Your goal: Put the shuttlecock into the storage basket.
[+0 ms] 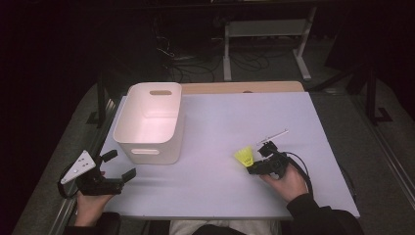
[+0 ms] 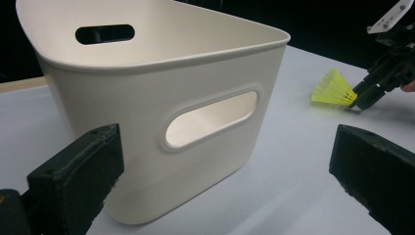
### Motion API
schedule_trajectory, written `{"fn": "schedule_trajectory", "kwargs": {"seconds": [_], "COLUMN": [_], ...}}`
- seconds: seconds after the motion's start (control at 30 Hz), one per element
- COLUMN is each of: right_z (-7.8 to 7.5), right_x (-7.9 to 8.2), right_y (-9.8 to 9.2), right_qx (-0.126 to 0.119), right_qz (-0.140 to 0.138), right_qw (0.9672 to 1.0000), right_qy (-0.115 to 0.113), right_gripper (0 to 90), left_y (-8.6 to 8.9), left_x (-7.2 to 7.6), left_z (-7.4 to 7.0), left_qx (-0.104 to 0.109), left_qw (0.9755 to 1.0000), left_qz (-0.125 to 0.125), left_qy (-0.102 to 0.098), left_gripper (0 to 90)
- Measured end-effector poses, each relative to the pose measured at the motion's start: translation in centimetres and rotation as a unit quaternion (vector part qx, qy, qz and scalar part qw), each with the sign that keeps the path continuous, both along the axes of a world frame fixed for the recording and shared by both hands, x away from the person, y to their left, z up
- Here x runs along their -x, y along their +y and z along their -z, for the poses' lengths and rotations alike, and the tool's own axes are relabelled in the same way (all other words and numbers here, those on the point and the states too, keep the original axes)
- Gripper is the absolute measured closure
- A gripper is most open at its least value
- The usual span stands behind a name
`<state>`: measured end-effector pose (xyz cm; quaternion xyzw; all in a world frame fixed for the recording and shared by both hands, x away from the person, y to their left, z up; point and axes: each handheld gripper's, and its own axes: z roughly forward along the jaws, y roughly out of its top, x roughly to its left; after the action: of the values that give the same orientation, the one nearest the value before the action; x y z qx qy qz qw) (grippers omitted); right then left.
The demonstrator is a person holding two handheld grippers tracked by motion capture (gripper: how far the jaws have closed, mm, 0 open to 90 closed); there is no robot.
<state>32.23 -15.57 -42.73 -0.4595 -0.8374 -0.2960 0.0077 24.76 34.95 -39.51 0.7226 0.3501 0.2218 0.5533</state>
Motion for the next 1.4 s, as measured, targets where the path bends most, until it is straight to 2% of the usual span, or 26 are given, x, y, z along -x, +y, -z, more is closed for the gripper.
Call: {"fn": "schedule_trajectory", "kwargs": {"seconds": [0.47, 0.83, 1.4], "right_z": [-0.9, -2.4, -4.6], "right_x": [0.2, 0.1, -0.5], "right_y": [0.2, 0.1, 0.1], "right_qx": [-0.004, -0.011, -0.007], "right_qz": [-0.01, -0.019, -0.028], "right_qw": [0.9999, 0.9995, 0.999], "right_qy": [-0.011, -0.021, -0.033], "right_gripper": [63.2, 63.3, 63.3], "left_y": [0.0, 0.0, 0.0], "left_x": [0.0, 0.0, 0.0], "left_z": [0.0, 0.0, 0.0], "left_qx": [0.0, -0.001, -0.002], "left_qw": [1.0, 1.0, 1.0], "left_qz": [-0.001, -0.001, -0.001], "left_qy": [0.0, 0.0, 0.002], "left_gripper": [0.0, 0.0, 0.0]}}
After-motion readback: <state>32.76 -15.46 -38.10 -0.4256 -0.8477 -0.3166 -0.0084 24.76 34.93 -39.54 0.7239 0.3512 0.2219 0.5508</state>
